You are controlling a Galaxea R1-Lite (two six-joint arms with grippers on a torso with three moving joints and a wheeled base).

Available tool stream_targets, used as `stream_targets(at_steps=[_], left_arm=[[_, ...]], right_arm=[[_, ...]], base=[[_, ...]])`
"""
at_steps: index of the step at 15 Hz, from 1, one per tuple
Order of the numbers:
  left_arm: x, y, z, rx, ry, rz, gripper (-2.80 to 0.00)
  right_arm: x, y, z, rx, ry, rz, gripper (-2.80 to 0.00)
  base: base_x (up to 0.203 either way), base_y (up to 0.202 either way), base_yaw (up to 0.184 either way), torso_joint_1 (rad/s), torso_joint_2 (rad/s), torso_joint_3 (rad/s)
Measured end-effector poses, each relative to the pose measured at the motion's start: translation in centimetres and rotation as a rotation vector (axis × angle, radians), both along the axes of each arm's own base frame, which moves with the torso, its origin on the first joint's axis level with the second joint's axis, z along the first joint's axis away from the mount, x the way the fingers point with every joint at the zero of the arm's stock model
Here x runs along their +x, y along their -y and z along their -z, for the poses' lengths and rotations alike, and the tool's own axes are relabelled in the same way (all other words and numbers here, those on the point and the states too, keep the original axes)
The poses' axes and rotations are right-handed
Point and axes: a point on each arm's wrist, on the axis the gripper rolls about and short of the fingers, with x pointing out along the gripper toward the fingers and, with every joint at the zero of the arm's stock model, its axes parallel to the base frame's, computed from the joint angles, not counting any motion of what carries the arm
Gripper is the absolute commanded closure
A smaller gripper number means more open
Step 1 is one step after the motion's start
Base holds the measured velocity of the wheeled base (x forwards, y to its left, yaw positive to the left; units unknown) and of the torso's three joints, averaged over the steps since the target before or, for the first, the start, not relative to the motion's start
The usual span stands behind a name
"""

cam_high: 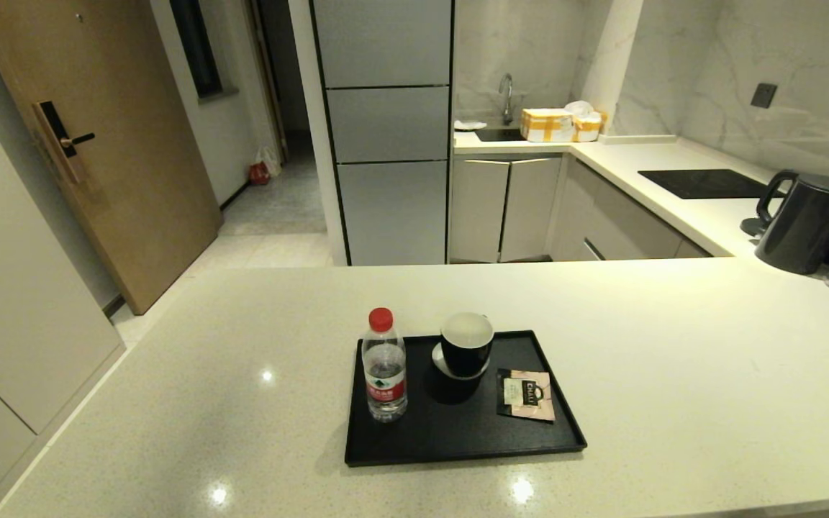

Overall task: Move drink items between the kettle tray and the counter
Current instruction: Pick up the bottled water

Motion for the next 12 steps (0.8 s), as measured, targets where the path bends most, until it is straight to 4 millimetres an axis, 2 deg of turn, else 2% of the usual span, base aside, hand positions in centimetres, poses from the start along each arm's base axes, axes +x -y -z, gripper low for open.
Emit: stream_targets(at_steps=[12], left_arm=[[0.00, 0.00, -0.04, -0.008, 0.004, 0.001, 0.00]], right_arm=[[0.00, 0.00, 0.00, 0.000, 0.000, 0.000, 0.00]], base=[[0.000, 0.000, 0.000, 0.000, 0.00, 0.000]])
